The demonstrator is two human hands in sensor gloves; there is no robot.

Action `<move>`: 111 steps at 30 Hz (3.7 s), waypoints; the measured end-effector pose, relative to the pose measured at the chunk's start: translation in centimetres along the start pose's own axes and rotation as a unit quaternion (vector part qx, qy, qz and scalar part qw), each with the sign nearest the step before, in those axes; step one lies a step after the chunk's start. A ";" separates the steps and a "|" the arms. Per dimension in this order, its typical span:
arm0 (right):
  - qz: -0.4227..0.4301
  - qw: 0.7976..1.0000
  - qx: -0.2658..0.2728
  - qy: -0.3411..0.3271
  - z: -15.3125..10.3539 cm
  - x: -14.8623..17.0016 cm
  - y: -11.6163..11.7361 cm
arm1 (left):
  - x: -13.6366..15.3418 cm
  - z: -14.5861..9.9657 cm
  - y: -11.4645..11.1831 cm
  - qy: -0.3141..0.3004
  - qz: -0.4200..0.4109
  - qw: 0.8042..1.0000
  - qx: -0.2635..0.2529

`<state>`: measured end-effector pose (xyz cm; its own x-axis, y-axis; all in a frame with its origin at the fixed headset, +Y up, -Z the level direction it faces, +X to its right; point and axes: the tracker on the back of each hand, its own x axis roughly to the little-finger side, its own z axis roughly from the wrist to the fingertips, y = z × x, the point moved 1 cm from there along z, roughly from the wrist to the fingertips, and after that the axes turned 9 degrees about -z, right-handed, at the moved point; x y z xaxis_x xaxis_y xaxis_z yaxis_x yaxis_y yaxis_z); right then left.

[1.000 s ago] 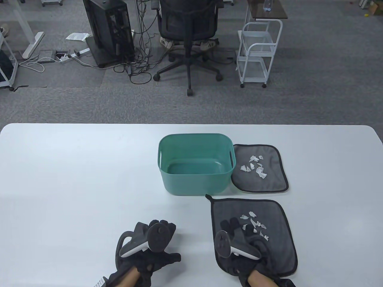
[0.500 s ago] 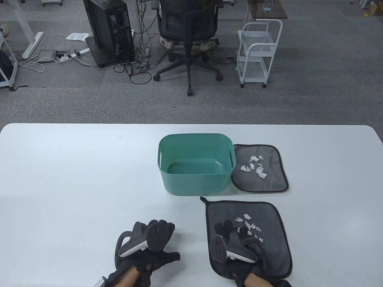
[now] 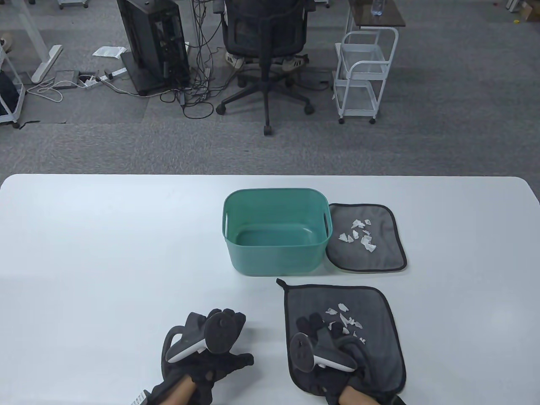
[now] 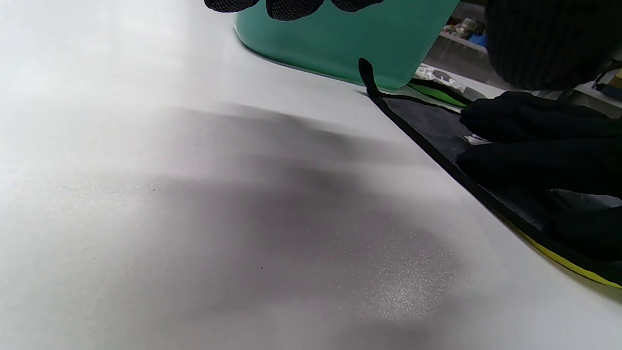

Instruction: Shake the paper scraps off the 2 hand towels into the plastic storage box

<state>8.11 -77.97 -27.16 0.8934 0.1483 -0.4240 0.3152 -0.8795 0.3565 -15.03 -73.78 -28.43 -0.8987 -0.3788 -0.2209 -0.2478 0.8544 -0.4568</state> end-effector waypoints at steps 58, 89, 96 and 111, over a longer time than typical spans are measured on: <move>-0.027 0.996 0.005 -0.085 2.7 -10.8 -2.6 | 2.5 -0.5 1.3 0.061 -0.058 0.995 -0.053; 0.321 0.925 0.177 0.101 -1.3 7.0 -8.1 | 4.3 0.3 1.1 0.149 -0.058 0.986 -0.056; 0.351 0.908 0.102 0.203 1.5 10.7 -3.8 | 3.6 2.0 1.3 0.198 0.010 0.979 -0.052; 0.315 0.915 0.064 0.243 4.5 9.8 -1.6 | 3.5 7.2 0.6 0.277 0.025 0.960 -0.022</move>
<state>14.95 -77.11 -35.61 0.9315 -0.2512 0.2632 -0.3245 -0.9006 0.2891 -15.73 -77.12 -35.66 -0.9615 -0.0994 0.2562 -0.2031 0.8851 -0.4188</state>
